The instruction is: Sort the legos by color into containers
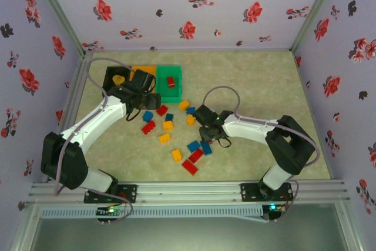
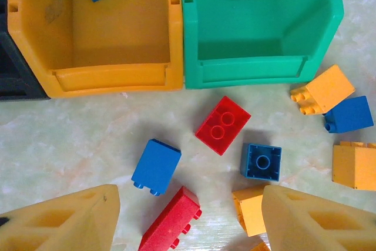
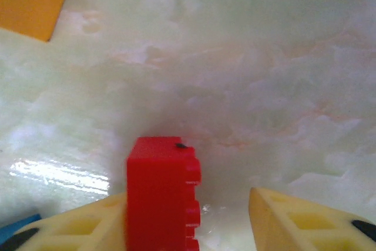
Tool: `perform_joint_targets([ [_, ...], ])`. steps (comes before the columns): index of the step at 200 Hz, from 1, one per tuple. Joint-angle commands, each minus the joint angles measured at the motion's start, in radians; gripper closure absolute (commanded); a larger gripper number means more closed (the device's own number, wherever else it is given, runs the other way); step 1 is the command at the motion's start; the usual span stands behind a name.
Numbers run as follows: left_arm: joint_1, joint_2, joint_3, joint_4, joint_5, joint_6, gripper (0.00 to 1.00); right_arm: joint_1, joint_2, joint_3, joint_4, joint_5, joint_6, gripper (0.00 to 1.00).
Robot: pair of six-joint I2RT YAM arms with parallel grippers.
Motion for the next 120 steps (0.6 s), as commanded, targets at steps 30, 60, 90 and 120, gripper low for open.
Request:
perform_joint_targets([
  [30, -0.005, 0.002, 0.026, -0.009, -0.014, -0.002, 0.34, -0.011, 0.027, 0.037, 0.003, -0.015, 0.007, 0.66],
  [60, -0.006, 0.002, 0.026, -0.009, -0.013, -0.003, 0.34, -0.01, 0.034, 0.056, -0.002, -0.022, 0.001, 0.72],
  [90, -0.008, -0.008, 0.015, -0.009, -0.013, -0.015, 0.34, -0.012, 0.027, 0.112, -0.018, -0.004, -0.017, 0.75],
  [120, -0.026, -0.032, -0.017, 0.005, -0.011, -0.032, 0.35, -0.02, 0.025, 0.207, -0.002, 0.015, -0.055, 0.76],
])
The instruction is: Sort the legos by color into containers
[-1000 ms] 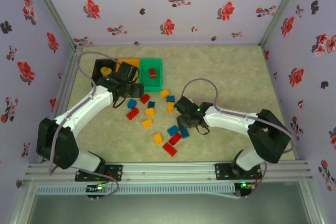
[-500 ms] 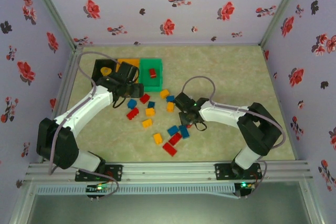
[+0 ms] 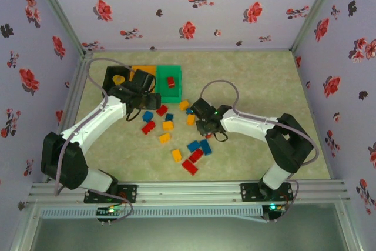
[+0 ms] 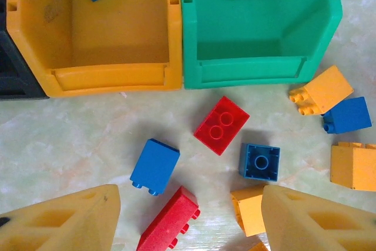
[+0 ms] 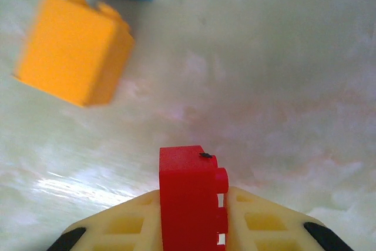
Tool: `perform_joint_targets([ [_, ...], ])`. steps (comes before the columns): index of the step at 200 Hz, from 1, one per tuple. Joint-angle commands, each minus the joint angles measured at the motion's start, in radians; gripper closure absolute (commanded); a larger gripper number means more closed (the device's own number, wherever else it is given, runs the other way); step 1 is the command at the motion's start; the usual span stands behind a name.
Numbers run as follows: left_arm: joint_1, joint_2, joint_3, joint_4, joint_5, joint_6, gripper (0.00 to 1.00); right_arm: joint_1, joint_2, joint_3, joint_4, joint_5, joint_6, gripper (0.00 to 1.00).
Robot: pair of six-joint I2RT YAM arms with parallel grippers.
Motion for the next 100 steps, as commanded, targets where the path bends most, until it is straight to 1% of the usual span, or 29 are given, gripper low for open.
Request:
perform_joint_targets([
  [1, -0.022, -0.033, -0.017, 0.006, -0.011, -0.024, 0.35, -0.011, 0.003, 0.086, 0.013, 0.03, -0.042, 0.76],
  [36, -0.033, -0.045, -0.043, 0.031, -0.011, -0.034, 0.36, -0.018, 0.052, 0.206, 0.189, 0.012, -0.061, 0.77],
  [71, -0.034, -0.065, -0.044, 0.011, -0.016, -0.037, 0.36, -0.035, 0.179, 0.376, 0.311, -0.022, -0.098, 0.77],
  [100, -0.035, -0.094, -0.059, 0.001, -0.019, -0.054, 0.36, -0.056, 0.312, 0.543, 0.361, -0.02, -0.119, 0.76],
])
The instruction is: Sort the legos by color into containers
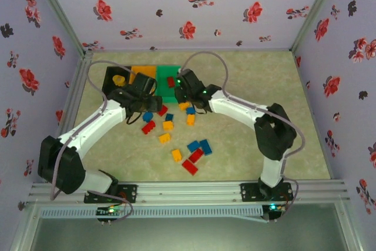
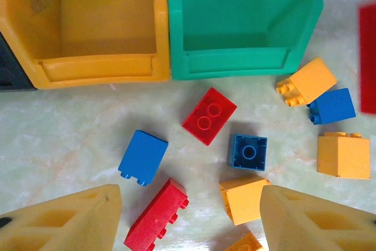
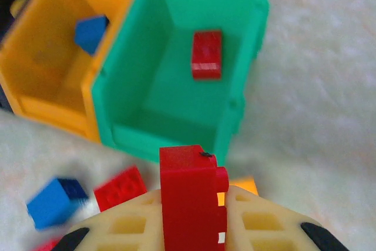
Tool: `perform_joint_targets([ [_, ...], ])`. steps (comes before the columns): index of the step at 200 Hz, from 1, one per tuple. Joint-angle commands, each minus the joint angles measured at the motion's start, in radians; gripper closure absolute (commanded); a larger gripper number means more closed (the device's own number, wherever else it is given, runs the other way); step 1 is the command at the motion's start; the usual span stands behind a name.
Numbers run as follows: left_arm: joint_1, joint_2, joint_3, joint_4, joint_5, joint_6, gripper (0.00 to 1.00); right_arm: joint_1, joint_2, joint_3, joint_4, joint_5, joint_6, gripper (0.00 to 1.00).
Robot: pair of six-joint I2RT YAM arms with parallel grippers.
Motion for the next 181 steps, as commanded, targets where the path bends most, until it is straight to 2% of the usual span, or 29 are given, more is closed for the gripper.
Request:
perform_joint_targets([
  [1, -0.007, -0.043, -0.014, -0.017, -0.019, -0.028, 0.36, -0.022, 0.094, 0.128, 0.083, 0.001, -0.043, 0.76],
  [45, -0.008, -0.058, -0.022, -0.033, -0.021, -0.033, 0.36, -0.062, 0.307, 0.413, 0.025, -0.002, -0.07, 0.71],
  [48, -0.009, -0.057, -0.022, -0.035, -0.022, -0.034, 0.36, -0.064, 0.319, 0.429, 0.021, -0.009, -0.067, 0.69],
  [65, -0.01, -0.061, -0.024, -0.037, -0.025, -0.034, 0.36, -0.088, 0.366, 0.517, -0.037, -0.045, -0.047, 0.41],
  [75, -0.011, -0.065, -0.026, -0.037, -0.025, -0.037, 0.35, -0.093, 0.36, 0.532, -0.061, -0.049, -0.052, 0.31],
  [86, -0.01, -0.068, -0.031, -0.037, -0.024, -0.042, 0.35, -0.091, 0.323, 0.491, -0.047, -0.039, -0.06, 0.25],
  [102, -0.01, -0.068, -0.037, -0.036, -0.021, -0.048, 0.35, -0.089, 0.244, 0.403, -0.023, -0.036, -0.062, 0.23],
  [141, -0.03, -0.064, -0.052, -0.039, -0.017, -0.086, 0.34, -0.089, 0.013, 0.118, 0.039, -0.04, -0.03, 0.22],
  [181, -0.072, -0.063, -0.121, -0.006, 0.025, -0.163, 0.34, -0.087, -0.16, -0.115, 0.06, -0.029, 0.035, 0.21],
])
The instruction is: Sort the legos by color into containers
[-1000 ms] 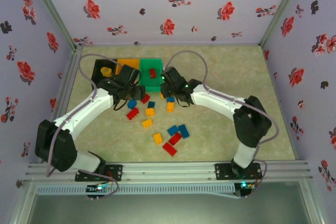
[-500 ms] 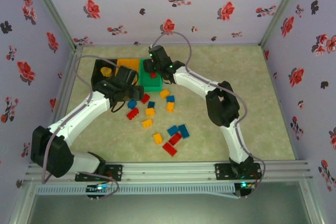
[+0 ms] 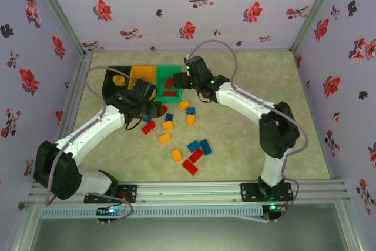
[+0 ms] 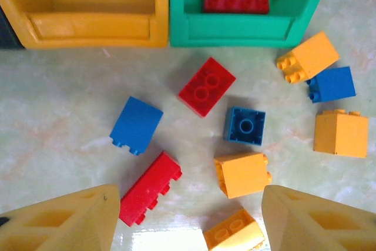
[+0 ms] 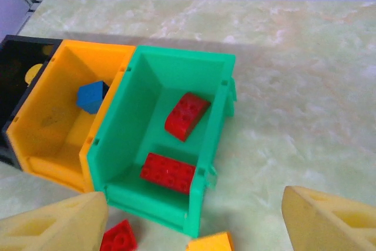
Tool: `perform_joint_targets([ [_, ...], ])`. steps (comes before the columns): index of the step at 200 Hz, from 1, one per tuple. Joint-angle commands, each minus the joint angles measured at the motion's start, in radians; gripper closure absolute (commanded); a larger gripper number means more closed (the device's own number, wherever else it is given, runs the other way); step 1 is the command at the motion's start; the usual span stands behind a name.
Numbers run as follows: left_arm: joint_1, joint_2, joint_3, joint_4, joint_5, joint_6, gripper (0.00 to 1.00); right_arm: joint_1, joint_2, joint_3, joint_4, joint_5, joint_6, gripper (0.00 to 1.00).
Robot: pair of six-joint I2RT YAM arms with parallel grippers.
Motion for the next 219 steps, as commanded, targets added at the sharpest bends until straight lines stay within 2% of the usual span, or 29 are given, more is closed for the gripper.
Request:
perform_joint_targets([
  [1, -0.033, -0.018, -0.045, 0.008, 0.022, -0.068, 0.34, 0.004, -0.086, -0.112, 0.032, 0.012, 0.058, 0.21],
  [38, -0.099, 0.005, -0.091, 0.003, 0.037, -0.101, 0.34, 0.002, -0.195, -0.268, 0.048, 0.076, 0.095, 0.2],
  [73, -0.15, 0.065, -0.087, 0.034, 0.04, -0.119, 0.34, 0.002, -0.202, -0.261, -0.002, 0.089, 0.085, 0.2],
  [107, -0.154, 0.152, -0.045, 0.067, 0.038, -0.114, 0.33, 0.001, -0.211, -0.27, 0.003, 0.083, 0.088, 0.2],
  [134, -0.152, 0.227, -0.015, 0.081, 0.029, -0.18, 0.29, 0.002, -0.219, -0.274, -0.015, 0.09, 0.083, 0.2],
  [180, -0.152, 0.308, -0.004, 0.143, -0.01, -0.288, 0.3, 0.001, -0.228, -0.284, -0.018, 0.093, 0.081, 0.19],
  [219, -0.153, 0.351, 0.02, 0.148, -0.015, -0.294, 0.3, 0.002, -0.236, -0.298, -0.016, 0.097, 0.08, 0.19],
])
